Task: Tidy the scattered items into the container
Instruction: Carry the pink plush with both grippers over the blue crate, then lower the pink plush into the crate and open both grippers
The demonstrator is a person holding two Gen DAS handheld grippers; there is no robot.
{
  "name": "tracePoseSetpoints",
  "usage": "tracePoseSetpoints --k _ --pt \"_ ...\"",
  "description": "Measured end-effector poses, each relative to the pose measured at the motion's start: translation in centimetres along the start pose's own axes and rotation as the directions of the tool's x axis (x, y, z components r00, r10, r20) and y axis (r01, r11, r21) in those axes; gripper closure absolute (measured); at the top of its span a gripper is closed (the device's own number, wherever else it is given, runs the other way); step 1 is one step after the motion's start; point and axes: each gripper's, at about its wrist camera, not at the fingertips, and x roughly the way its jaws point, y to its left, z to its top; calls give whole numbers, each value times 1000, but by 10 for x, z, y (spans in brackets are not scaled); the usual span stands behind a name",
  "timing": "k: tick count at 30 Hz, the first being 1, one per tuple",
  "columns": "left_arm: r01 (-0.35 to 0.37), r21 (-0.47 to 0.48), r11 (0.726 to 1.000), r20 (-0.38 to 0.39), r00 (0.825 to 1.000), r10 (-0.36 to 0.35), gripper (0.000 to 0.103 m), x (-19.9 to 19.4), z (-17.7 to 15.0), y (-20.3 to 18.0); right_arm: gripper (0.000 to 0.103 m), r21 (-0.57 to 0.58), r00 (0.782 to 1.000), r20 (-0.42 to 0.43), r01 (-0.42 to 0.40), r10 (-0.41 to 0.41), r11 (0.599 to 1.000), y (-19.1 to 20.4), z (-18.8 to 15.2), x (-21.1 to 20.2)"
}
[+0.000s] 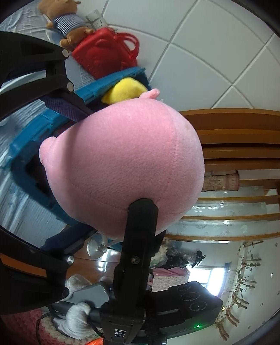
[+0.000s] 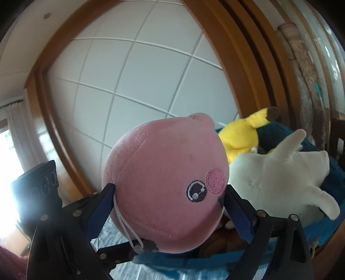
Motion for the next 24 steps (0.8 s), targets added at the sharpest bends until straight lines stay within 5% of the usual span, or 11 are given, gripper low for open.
tracePoseSetpoints --k 9,18,24 --pt "-46 -78 996 -155 987 34 8 53 -4 8 5 24 993 -116 20 -17 999 -60 1 36" --pt "-134 -93 987 -124 985 122 6 21 -16 -2 5 -105 963 -264 21 -49 994 -44 -18 57" --pt "-182 -121 976 -126 978 167 6 8 -29 2 4 -74 963 -269 19 -38 997 -43 -25 56"
